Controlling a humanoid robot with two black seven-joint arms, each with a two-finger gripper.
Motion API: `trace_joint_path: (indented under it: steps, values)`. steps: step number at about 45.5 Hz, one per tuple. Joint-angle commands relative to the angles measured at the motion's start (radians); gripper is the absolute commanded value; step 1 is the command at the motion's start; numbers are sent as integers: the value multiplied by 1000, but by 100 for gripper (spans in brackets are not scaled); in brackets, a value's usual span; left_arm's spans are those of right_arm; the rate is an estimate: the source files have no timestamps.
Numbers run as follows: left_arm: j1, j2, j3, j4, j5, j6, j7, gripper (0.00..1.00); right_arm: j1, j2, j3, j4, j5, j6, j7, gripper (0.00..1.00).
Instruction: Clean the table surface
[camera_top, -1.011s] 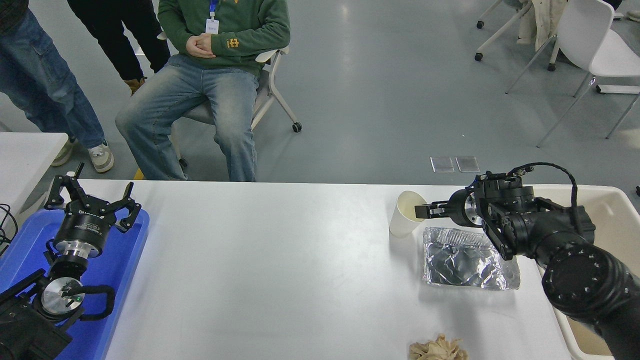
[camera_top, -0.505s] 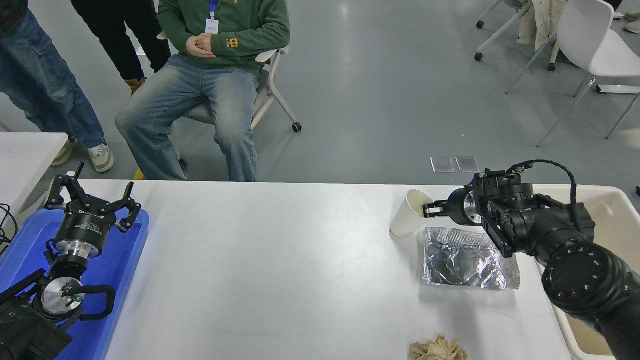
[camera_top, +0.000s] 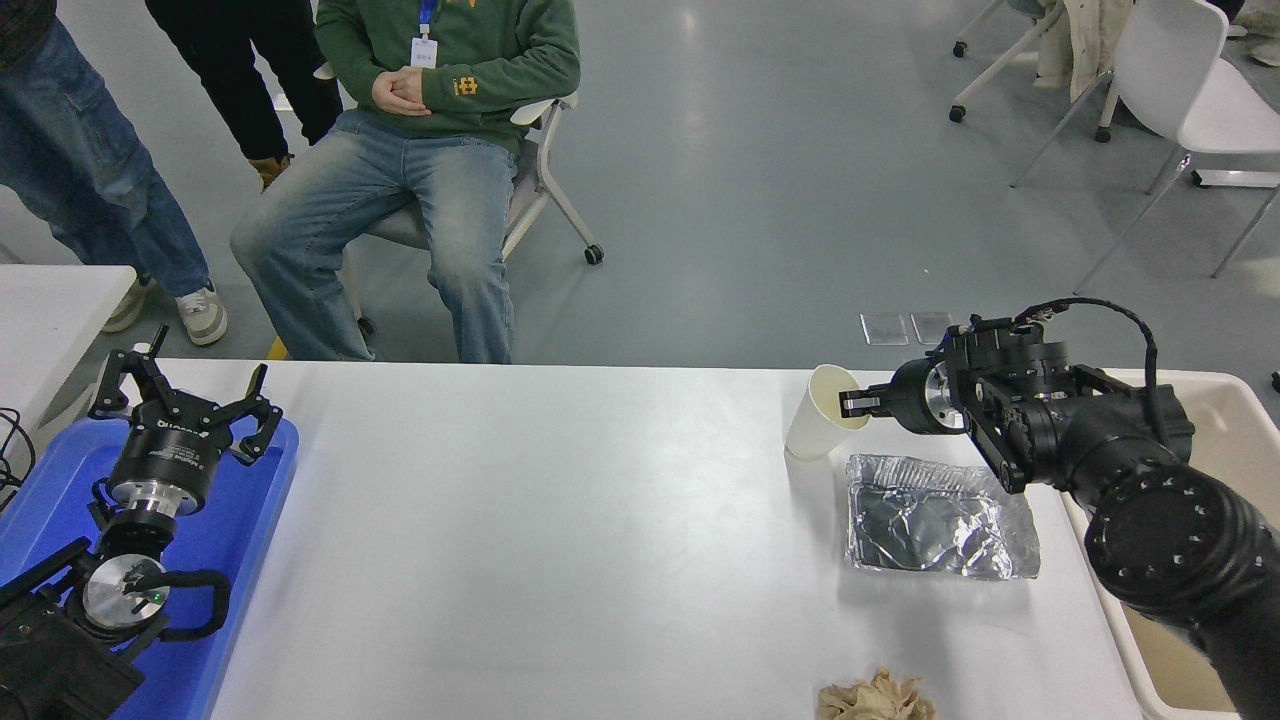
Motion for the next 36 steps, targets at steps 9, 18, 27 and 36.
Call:
trace_joint_path:
  steps: [9,18,27,36]
  values:
    - [0,0,0,0,-1,0,0,100,18,0,13,-2,45,59,80,0]
    - [0,0,0,0,0,0,0,100,19,0,23,-71,77,110,119,0]
    - [0,0,0,0,0,0,0,100,34,0,23,-311,190,316,199,0]
    - [0,0,0,0,0,0,0,100,37,0,18,-521,267,505,277,0]
